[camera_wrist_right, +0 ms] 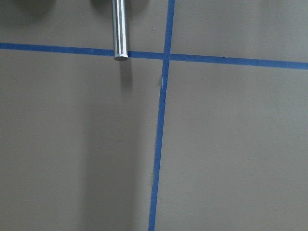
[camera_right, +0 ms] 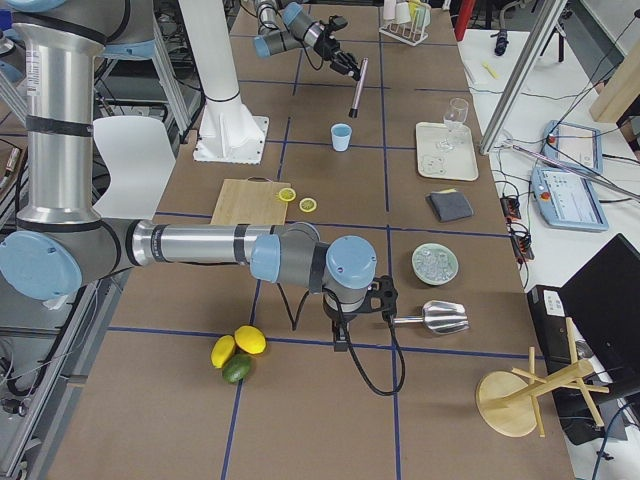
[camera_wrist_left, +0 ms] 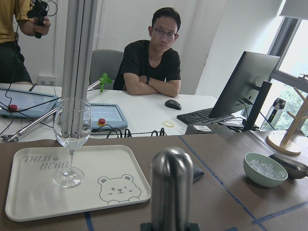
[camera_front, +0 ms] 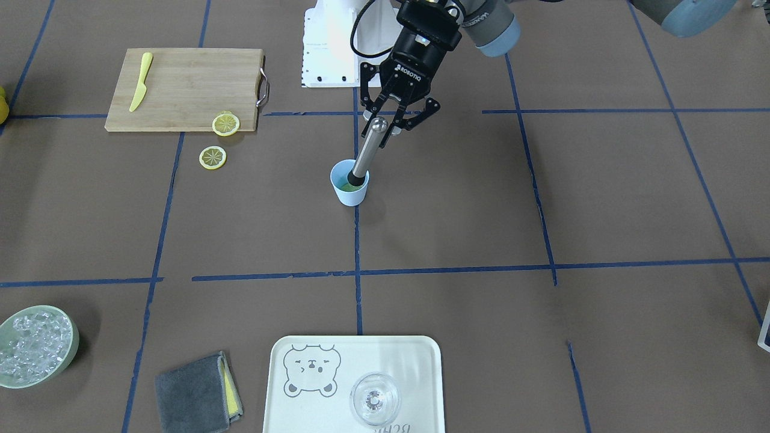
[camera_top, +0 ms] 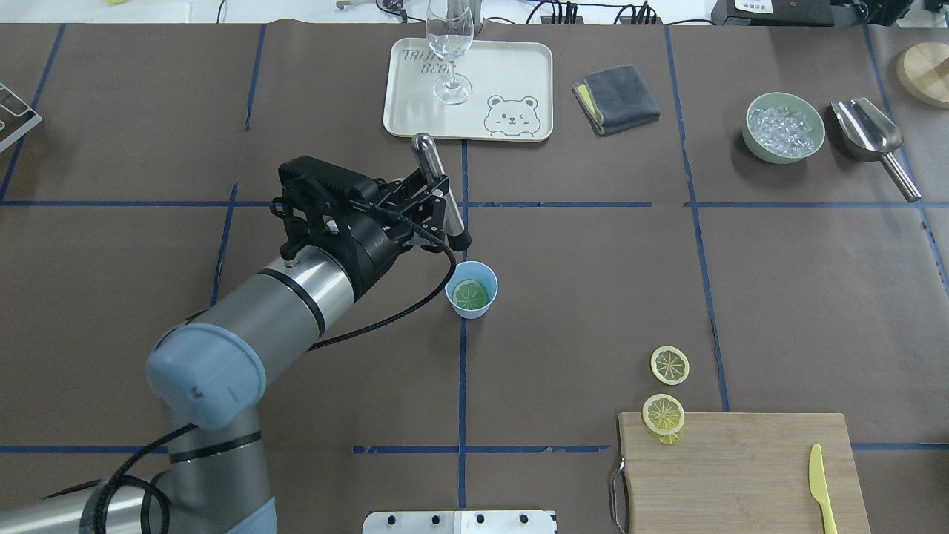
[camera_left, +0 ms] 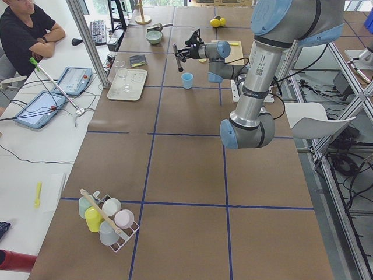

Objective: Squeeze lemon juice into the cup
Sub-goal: 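Lift the muddler out of the cup and carry it back toward its spot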

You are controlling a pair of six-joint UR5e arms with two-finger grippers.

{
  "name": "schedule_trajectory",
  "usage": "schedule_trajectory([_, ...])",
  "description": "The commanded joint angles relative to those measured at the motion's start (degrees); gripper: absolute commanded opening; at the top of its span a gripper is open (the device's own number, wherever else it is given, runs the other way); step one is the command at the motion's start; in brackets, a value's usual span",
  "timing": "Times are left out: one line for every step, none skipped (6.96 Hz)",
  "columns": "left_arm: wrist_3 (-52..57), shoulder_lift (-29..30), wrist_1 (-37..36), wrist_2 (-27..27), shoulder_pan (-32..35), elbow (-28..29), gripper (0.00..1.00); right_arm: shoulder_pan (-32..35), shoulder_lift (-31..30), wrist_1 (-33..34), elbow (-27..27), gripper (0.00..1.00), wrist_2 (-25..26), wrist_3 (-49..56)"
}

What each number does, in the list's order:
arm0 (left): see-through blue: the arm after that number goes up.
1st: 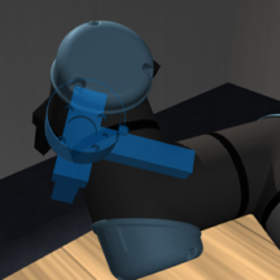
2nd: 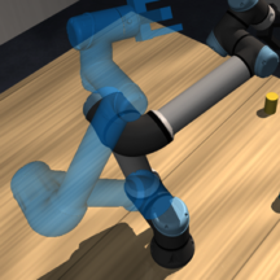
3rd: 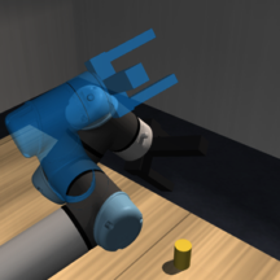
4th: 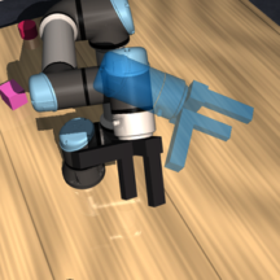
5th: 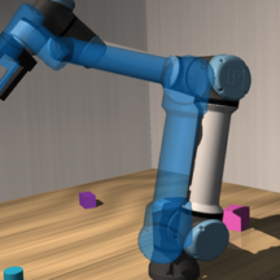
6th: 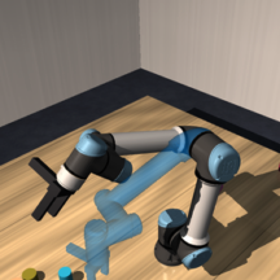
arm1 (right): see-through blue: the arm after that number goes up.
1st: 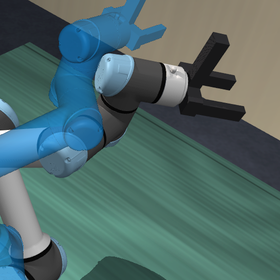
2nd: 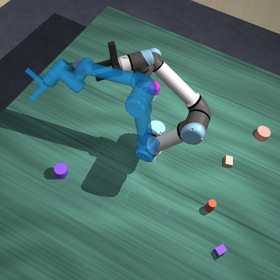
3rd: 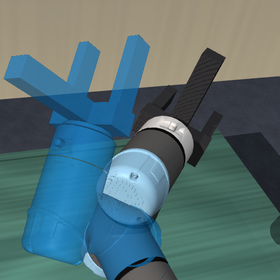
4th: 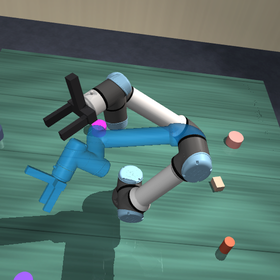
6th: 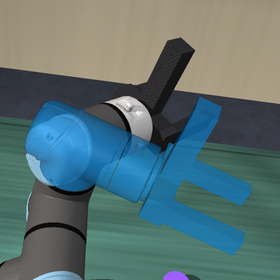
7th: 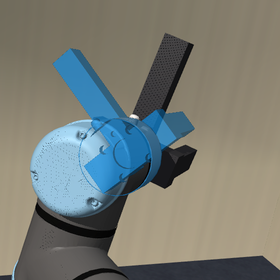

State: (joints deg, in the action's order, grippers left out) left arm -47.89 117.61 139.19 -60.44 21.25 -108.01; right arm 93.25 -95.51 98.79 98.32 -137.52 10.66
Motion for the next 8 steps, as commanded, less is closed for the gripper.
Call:
schedule_trajectory([0.2, -5.7, -0.1, -14.9, 8.6, -1.2, 0.0, 0.0, 0.1, 0.0, 0.0, 1.0, 0.2, 0.0])
schedule_trajectory([0.2, -9.6, -0.3, -21.0, 11.5, -2.8, 0.0, 0.0, 0.1, 0.0, -0.1, 1.0, 0.1, -0.2])
schedule_trajectory([0.2, -12.2, -4.7, -28.3, 15.6, -5.3, 0.0, 0.0, 0.3, 0.0, 0.3, 1.0, 0.1, -0.3])
schedule_trajectory([0.2, -12.6, -13.9, -39.6, 21.8, -7.9, 0.0, 0.0, 0.6, -0.1, 0.4, 1.0, 0.1, -0.3])
schedule_trajectory([0.2, -12.4, -22.0, -46.5, 28.9, -9.5, 0.0, 0.0, 1.0, -0.1, 0.5, 1.0, 0.1, -0.3])
schedule_trajectory([0.2, -14.4, -28.3, -49.7, 30.8, -11.2, 0.0, 0.0, 1.3, -0.1, 0.6, 1.0, 0.1, -0.4])
schedule_trajectory([0.3, -15.6, -34.7, -50.3, 30.9, -12.2, 0.0, 0.0, 1.4, -0.1, 1.2, 1.0, 0.1, -0.4])
schedule_trajectory([0.3, -15.5, -43.6, -52.5, 31.0, -12.4, 0.0, 0.0, 1.5, -0.1, 1.6, 1.0, 0.1, -1.0])
